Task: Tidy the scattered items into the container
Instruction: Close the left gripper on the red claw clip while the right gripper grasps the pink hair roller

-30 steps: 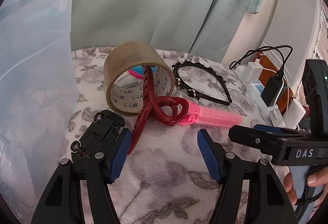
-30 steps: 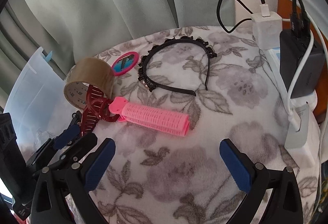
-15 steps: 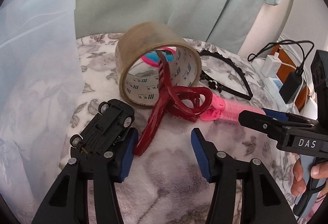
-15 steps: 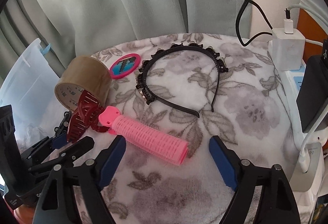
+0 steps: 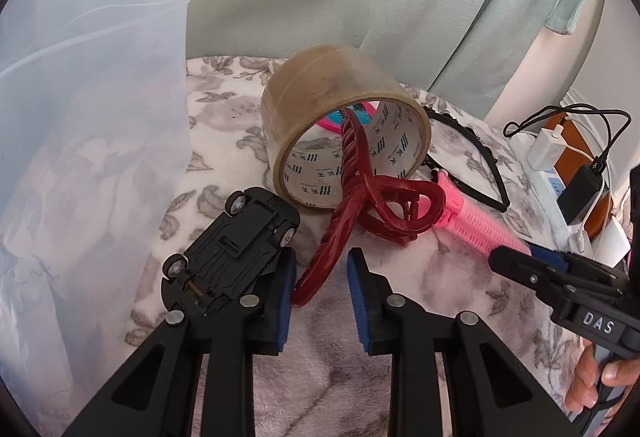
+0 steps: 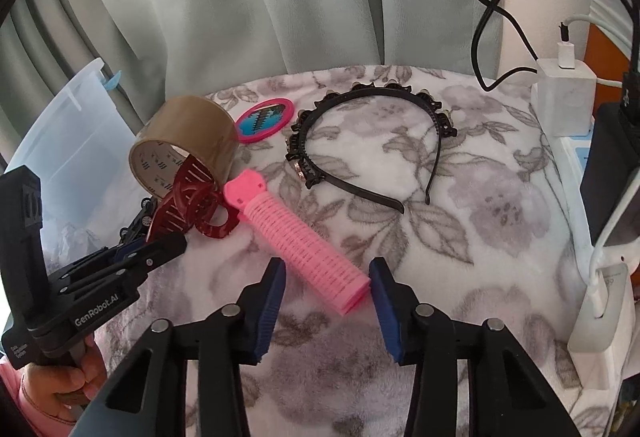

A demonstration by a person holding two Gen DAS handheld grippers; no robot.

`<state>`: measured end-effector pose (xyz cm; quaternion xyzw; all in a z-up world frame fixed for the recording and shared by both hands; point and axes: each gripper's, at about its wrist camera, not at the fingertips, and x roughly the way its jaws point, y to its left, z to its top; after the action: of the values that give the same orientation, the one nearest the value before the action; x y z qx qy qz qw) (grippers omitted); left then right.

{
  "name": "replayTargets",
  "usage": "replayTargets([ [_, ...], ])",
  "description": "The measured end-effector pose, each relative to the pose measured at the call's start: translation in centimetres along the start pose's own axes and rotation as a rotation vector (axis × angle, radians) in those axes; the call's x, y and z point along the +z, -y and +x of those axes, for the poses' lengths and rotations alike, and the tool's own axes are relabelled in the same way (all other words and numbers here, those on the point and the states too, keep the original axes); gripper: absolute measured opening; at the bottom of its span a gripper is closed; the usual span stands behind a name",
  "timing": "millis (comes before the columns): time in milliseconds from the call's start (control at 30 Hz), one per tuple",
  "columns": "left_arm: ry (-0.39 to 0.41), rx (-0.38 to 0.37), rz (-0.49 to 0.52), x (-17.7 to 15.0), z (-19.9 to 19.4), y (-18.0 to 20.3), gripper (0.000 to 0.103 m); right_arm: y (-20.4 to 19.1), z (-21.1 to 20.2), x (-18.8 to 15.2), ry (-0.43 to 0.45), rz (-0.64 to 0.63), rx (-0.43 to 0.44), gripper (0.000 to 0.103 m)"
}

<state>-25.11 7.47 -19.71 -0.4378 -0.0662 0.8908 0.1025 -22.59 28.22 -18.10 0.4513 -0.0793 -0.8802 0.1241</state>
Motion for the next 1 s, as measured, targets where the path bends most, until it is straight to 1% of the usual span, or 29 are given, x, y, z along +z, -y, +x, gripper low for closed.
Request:
replayTargets([
  [133, -0.004, 0.002, -0.011, 0.0, 0.1, -0.1, 0.018, -0.6, -0.8, -1.0, -0.006, 0.002, 0.027, 0.034],
  [300, -0.007, 0.000, -0.015, 0.1, 0.4, 0.0, 0.018, -1.3, -0.4, -1.1, -0.008, -0.008, 0.034, 0.033],
  [500, -0.009, 0.004, -0.017, 0.2, 1.0, 0.2, 0.018, -1.4, 0.5, -0.8, -0.007, 0.005, 0.041, 0.033],
  [800, -0.010, 0.012, -0.019, 0.3, 1.5, 0.4, 0.018, -1.5, 0.7, -0.8, -0.010, 0.018, 0.036, 0.033],
  [1000, -0.009, 0.014, -0.012, 0.2, 1.2, 0.5, 0.015, -1.7, 0.2, -1.1, -0.016, 0.030, 0.045, 0.031],
])
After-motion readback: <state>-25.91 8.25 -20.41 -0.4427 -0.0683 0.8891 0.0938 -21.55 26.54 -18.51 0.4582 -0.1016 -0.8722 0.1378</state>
